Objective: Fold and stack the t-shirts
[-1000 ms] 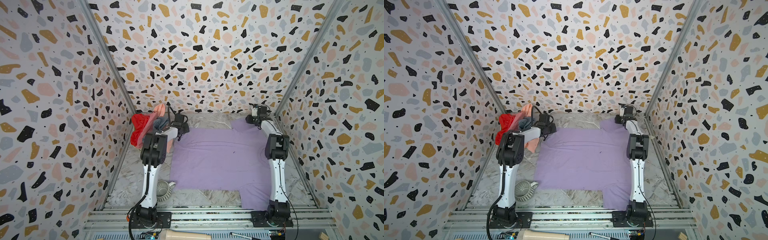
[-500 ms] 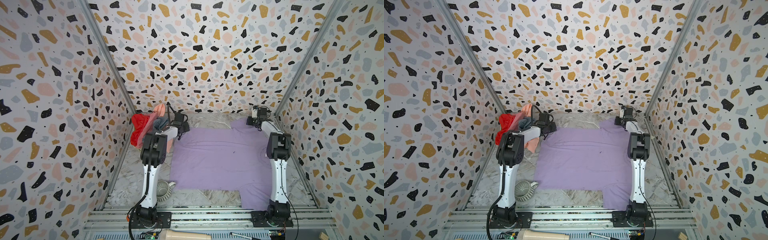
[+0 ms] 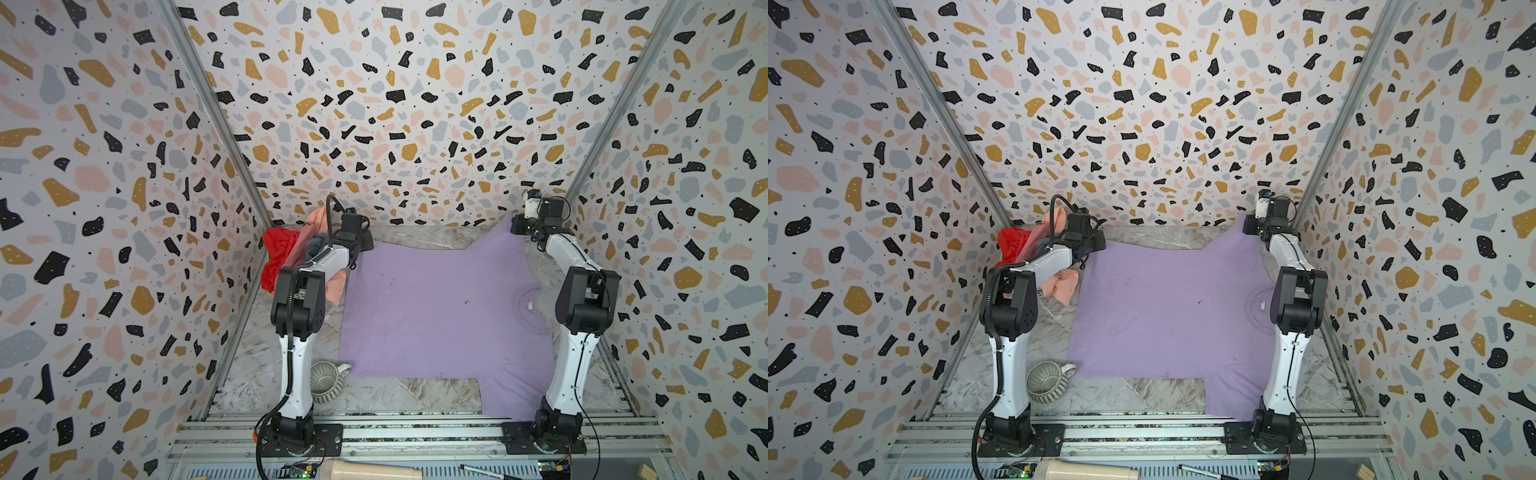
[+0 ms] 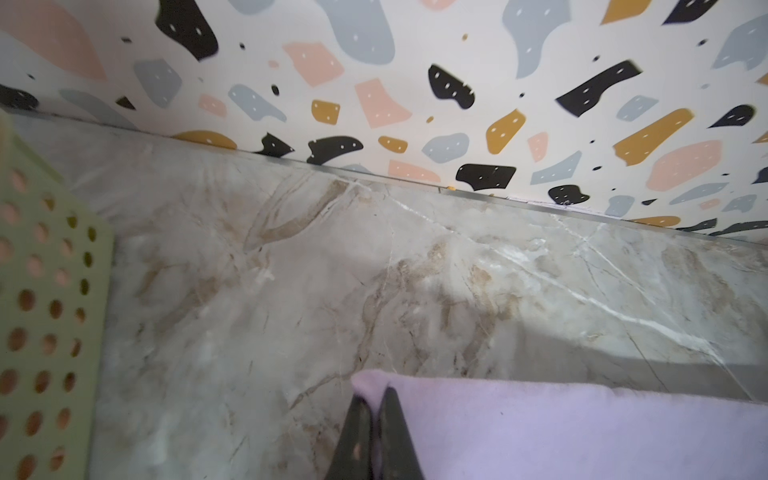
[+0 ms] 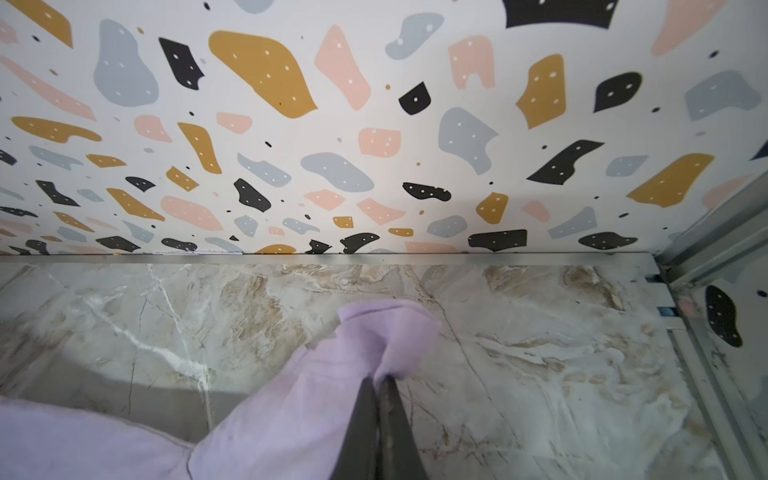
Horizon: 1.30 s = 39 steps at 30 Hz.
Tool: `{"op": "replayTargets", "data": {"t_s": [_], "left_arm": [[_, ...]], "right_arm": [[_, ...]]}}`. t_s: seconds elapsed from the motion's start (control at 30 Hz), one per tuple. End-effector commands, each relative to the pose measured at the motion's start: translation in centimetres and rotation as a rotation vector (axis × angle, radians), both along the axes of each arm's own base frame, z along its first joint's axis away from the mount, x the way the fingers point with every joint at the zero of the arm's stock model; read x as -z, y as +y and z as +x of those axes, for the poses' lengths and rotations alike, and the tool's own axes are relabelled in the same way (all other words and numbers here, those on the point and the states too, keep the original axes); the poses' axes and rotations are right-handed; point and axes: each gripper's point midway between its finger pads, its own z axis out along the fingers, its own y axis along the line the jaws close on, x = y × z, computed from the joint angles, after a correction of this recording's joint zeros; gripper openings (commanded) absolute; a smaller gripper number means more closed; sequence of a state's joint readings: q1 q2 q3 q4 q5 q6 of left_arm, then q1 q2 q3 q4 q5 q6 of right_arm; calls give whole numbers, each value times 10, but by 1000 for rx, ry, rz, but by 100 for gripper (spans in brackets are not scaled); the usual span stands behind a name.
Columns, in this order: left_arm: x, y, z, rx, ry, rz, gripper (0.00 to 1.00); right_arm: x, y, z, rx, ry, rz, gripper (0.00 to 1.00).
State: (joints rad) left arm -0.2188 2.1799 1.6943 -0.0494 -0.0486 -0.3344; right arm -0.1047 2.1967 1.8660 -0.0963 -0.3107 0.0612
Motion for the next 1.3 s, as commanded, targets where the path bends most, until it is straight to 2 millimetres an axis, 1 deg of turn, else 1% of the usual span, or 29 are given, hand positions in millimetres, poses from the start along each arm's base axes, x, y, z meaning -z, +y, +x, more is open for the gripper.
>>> {"op": "replayTargets", "data": {"t_s": [0.0, 0.07, 0.17, 0.3, 0.37, 0.43, 0.5, 0.57, 0.6, 0.63, 0.67, 0.7, 0.73, 0.77, 0.8, 0.83, 0.87, 0.9, 0.97, 1.0, 1.03, 1.13, 1.2, 1.27], "left_arm": [[-34, 10, -7, -7, -76, 36, 0], [-37, 11, -15, -1, -78, 35, 0], [-40, 12, -31, 11, -83, 26, 0], [-41, 18, -55, 13, -87, 28, 0], [-41, 20, -67, 14, -85, 32, 0], [-42, 22, -78, 19, -89, 28, 0], [-45, 24, -90, 25, -105, 25, 0], [-53, 28, -103, 10, -128, 12, 0], [-53, 30, -112, -1, -133, -1, 0], [-53, 32, -122, -8, -140, -22, 0], [-52, 33, -130, -17, -139, -41, 0], [-47, 35, -141, -27, -130, -59, 0], [-43, 38, -149, -46, -125, -71, 7], [-40, 42, -159, -63, -116, -77, 26], [-38, 49, -169, -94, -114, -76, 39], [-38, 52, -175, -116, -120, -86, 44], [-41, 55, -181, -128, -134, -98, 48], [-45, 55, -185, -128, -142, -102, 49], [-51, 53, -187, -124, -148, -122, 49], [-52, 52, -186, -120, -145, -128, 49], [-51, 49, -185, -112, -135, -130, 49], [-40, 35, -180, -66, -84, -128, 49], [-30, 23, -177, -34, -44, -117, 49], [-19, 6, -175, 17, -13, -111, 49]], "right_arm": [[-29, 5, -20, -26, -31, -25, 0], [-36, 6, -33, -30, -33, -36, 0], [-46, 8, -59, -31, -30, -43, 0], [-61, 10, -105, -10, -49, -37, 0], [-62, 10, -130, 5, -48, -28, 0], [-61, 11, -154, 23, -44, -15, 0], [-54, 12, -179, 38, -27, -1, 0], [-46, 9, -203, 75, -10, 0, 0], [-44, 6, -216, 114, -4, 12, 0], [-43, -2, -227, 187, 1, 48, 0], [-40, -6, -237, 233, 11, 96, 0], [-38, -8, -250, 280, 16, 142, 0], [-36, -12, -262, 340, 19, 175, 17], [-32, -17, -275, 388, 21, 186, 44], [-33, -25, -288, 443, 8, 172, 56], [-40, -31, -295, 478, -17, 160, 63], [-52, -36, -301, 503, -58, 145, 68], [-66, -40, -304, 516, -101, 132, 70], [-85, -39, -303, 498, -151, 124, 71], [-91, -35, -298, 469, -157, 130, 71], [-91, -29, -294, 437, -151, 140, 71], [-73, -6, -279, 316, -85, 198, 69], [-55, 10, -271, 238, -33, 236, 67], [-35, 21, -266, 202, 22, 244, 67]]}}
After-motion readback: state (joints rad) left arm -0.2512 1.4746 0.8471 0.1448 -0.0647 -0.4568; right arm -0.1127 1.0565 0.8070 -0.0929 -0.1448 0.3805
